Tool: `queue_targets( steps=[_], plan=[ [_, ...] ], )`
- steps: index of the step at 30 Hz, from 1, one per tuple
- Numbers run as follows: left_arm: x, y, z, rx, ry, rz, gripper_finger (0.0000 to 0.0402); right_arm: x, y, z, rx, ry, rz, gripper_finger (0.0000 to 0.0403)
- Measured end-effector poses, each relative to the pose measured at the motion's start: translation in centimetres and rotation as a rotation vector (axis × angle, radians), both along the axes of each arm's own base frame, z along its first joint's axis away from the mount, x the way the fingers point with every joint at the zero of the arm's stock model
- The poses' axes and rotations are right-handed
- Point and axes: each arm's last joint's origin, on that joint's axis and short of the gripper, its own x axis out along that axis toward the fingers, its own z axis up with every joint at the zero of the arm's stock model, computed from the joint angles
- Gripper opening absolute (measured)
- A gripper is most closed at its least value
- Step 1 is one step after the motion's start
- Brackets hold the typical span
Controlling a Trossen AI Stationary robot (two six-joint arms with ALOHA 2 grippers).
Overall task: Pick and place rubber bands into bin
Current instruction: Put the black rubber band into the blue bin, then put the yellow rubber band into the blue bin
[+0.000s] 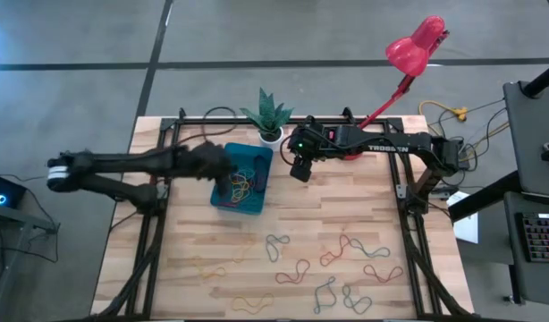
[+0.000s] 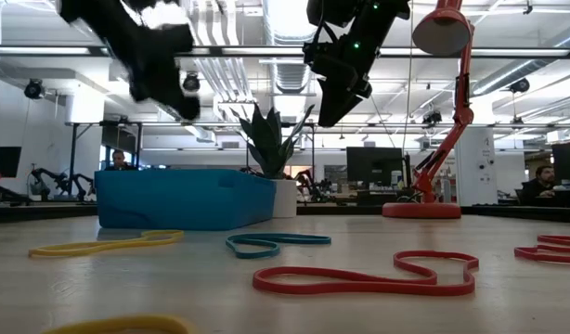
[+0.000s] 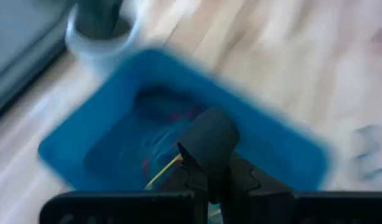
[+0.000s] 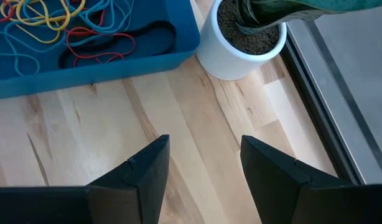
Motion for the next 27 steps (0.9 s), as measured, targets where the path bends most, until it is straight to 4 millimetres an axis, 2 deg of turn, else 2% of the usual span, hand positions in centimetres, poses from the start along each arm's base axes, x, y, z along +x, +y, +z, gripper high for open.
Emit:
queue_targets(
  steps=[3, 6, 9, 13, 16, 19, 23, 27],
  plan=[
    [1.0, 2.0, -2.7, -0.071, 0.127, 0.046, 0.0008, 0.0, 0.0, 0.0, 0.0, 0.001, 0.0, 0.0185],
    [2.2, 2.8, -3.9, -0.164, 0.154, 0.024, 0.004, 0.0, 0.0, 0.0, 0.001, 0.0, -0.003, 0.0185],
    [3.4, 2.9, -3.5, -0.211, 0.149, 0.03, 0.0089, 0.0, 0.0, 0.0, 0.004, -0.002, -0.009, 0.0185],
    [3.2, 2.2, -2.0, -0.217, 0.219, -0.008, 0.0161, 0.0, 0.0, 0.0, 0.005, -0.002, -0.009, 0.0185],
    [1.5, 1.0, -0.3, -0.219, 0.328, -0.065, 0.0204, 0.0, 0.0, 0.0, 0.002, 0.001, -0.005, 0.0185],
    [-0.9, -1.1, 1.4, -0.24, 0.382, -0.191, 0.0228, 0.0, 0.0, 0.0, -0.001, 0.002, 0.001, 0.0185],
    [-4.2, -5.0, 2.2, -0.233, 0.452, -0.392, 0.0229, 0.0, 0.0, 0.0, -0.018, 0.009, 0.029, 0.0185],
    [-5.8, -8.7, 2.2, -0.311, 0.412, -0.472, 0.0217, 0.1, -0.1, 0.1, -0.029, 0.007, 0.045, 0.0185]
  ],
)
